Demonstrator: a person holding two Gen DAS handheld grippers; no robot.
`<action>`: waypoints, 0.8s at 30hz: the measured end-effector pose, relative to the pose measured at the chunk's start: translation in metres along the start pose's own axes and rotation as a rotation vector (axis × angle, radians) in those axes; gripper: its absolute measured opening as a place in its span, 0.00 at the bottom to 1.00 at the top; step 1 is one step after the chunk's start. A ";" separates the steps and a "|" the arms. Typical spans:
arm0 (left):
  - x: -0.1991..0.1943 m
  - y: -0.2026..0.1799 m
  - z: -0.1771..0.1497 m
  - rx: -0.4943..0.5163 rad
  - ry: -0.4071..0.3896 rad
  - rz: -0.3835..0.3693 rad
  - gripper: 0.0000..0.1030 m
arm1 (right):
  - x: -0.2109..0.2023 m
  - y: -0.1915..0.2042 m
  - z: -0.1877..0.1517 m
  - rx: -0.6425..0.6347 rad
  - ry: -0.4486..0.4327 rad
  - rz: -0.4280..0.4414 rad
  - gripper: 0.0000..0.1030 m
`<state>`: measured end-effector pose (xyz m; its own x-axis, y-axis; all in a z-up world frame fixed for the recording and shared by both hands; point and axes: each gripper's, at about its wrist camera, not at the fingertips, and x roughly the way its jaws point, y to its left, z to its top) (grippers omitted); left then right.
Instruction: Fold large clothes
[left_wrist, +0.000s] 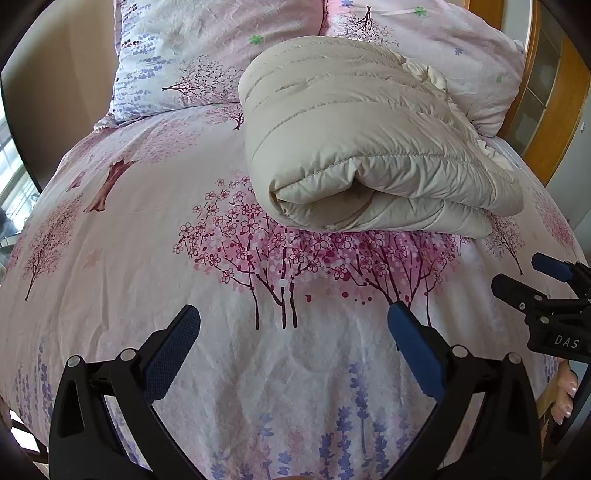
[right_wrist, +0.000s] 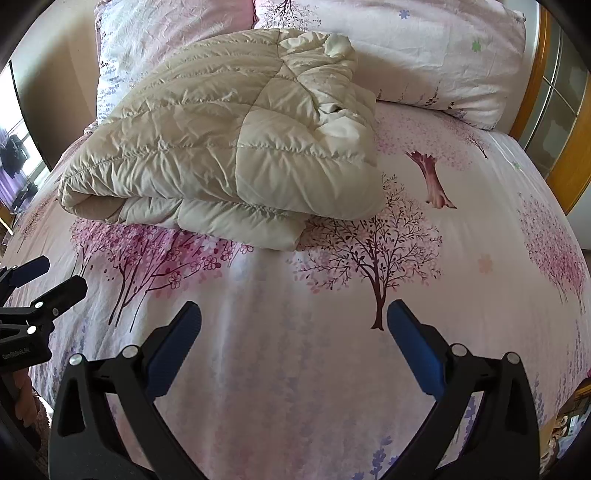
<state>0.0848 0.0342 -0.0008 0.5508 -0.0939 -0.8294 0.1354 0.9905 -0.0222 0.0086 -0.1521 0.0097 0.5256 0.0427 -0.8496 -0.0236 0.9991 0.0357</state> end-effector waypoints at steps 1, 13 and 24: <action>0.000 0.000 0.000 0.000 0.001 0.000 0.99 | 0.000 0.000 0.000 0.000 0.000 -0.001 0.98; 0.002 -0.001 0.001 -0.003 0.004 -0.005 0.99 | 0.002 -0.001 -0.001 0.007 0.005 0.003 0.98; 0.002 -0.002 0.000 -0.004 0.001 -0.010 0.99 | 0.007 0.001 -0.002 0.013 0.017 0.006 0.98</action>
<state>0.0858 0.0322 -0.0019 0.5484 -0.1036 -0.8298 0.1371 0.9900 -0.0330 0.0100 -0.1508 0.0028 0.5106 0.0492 -0.8584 -0.0155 0.9987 0.0480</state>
